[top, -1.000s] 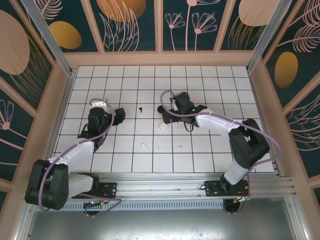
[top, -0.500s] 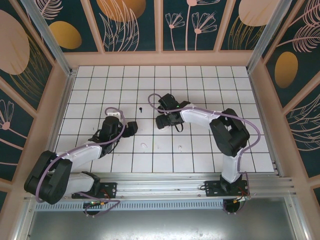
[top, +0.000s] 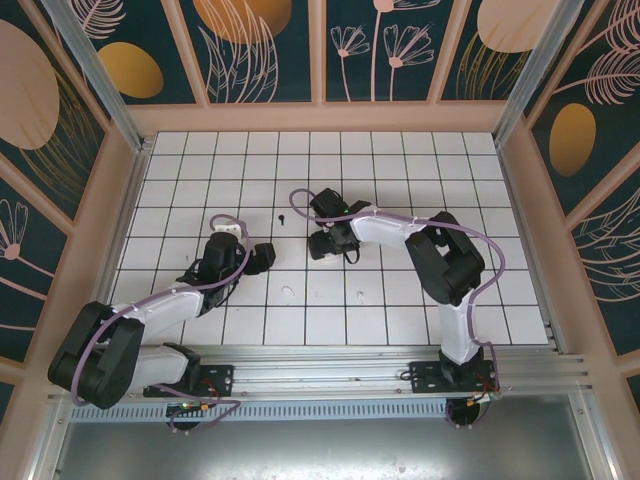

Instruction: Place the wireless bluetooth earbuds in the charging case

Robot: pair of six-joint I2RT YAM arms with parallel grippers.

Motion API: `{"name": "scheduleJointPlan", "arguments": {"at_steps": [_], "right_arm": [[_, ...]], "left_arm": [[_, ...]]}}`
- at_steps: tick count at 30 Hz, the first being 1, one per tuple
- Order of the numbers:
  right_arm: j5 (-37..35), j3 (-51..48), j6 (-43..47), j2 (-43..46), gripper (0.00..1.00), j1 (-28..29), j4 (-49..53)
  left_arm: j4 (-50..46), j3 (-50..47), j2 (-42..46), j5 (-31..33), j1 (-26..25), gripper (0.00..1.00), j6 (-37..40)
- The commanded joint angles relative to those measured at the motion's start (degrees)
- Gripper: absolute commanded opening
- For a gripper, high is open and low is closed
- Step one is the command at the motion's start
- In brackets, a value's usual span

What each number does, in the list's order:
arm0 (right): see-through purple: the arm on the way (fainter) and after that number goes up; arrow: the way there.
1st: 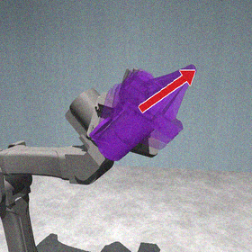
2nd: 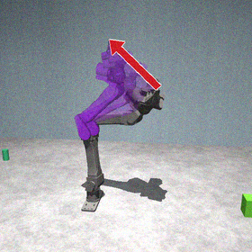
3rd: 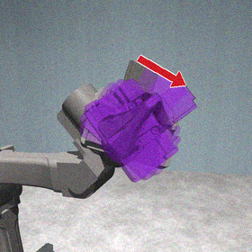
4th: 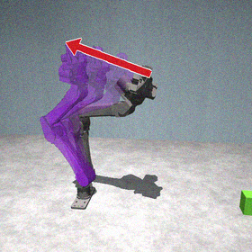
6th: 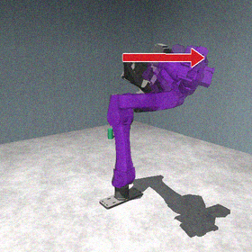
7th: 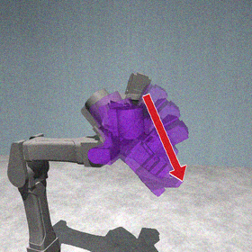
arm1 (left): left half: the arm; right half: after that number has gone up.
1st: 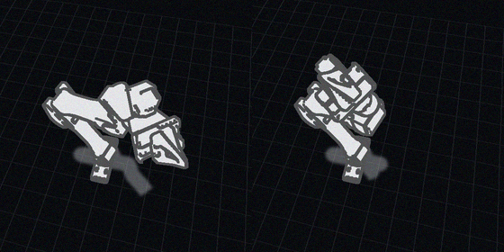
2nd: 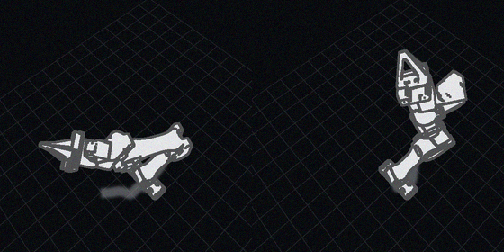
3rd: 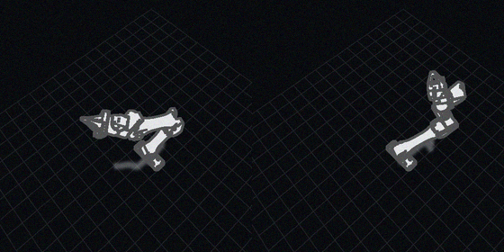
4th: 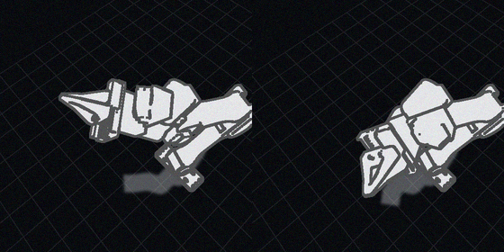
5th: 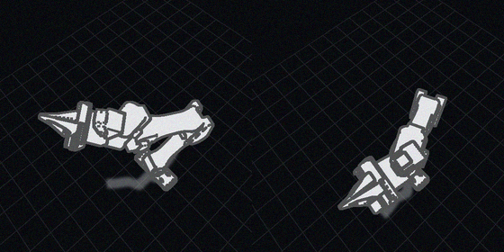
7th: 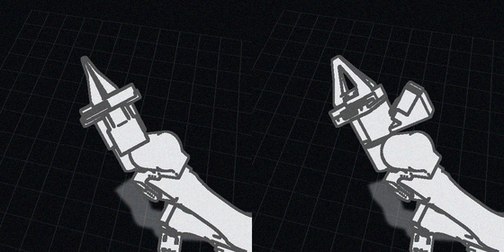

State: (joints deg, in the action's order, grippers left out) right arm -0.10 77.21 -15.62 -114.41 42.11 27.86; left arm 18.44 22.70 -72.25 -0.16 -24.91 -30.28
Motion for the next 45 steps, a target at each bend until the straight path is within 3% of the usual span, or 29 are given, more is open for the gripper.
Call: {"name": "scheduleJointPlan", "arguments": {"at_steps": [1, 5, 12, 18, 22, 26, 28, 30, 34, 40, 45], "right_arm": [[2.8, 0.5, -2.1, -0.7, 0.68, 0.4, 3.1], [3.4, -0.4, -4.1, 0.0, 0.52, 0.4, 3.2], [9.3, 0.9, -11.0, 4.6, 0.48, -2.7, 2.1], [13.0, 1.3, -18.6, 14.7, 0.46, -5.3, -1.5], [13.1, 0.5, -24.6, 22.2, 0.47, -5.4, -6.0], [12.4, -4.3, -32.2, 29.5, 0.47, -5.1, -14.1], [11.4, -6.9, -36.0, 32.8, 0.47, -4.8, -18.2], [9.9, -10.4, -40.5, 36.2, 0.47, -4.1, -22.9], [7.6, -15.9, -47.3, 40.4, 0.48, -3.3, -29.7], [7.1, -15.3, -48.3, 41.2, 0.49, -3.0, -28.4], [7.0, -15.8, -49.2, 41.4, 0.49, -2.6, -28.8]], "left_arm": [[-1.7, 1.4, 1.7, 0.1, -0.4, 0.83, 0.6], [-1.6, 1.7, 2.9, -0.8, -0.4, 0.8, 1.2], [3.1, 0.9, 7.1, -6.1, -0.4, 0.77, 7.9], [16.7, -0.9, 13.4, -14.3, -0.7, 0.69, 9.8], [24.5, 0.1, 13.8, -12.5, -5.3, 0.72, 12.6], [22.9, 7.4, 9.7, -9.1, -12.5, 0.73, 19.1], [27.5, 8.3, 7.9, -8.2, -14.3, 0.73, 18.3], [35.8, 7.4, 5.8, -8.5, -14.5, 0.72, 15.2], [41.7, 9.7, 0.1, -9.4, -15.4, 0.71, 12.2], [45.3, 12.9, -7.1, -9.9, -16.6, 0.7, 10.6], [45.9, 16.1, -11.8, -9.3, -16.6, 0.62, 8.3]]}}
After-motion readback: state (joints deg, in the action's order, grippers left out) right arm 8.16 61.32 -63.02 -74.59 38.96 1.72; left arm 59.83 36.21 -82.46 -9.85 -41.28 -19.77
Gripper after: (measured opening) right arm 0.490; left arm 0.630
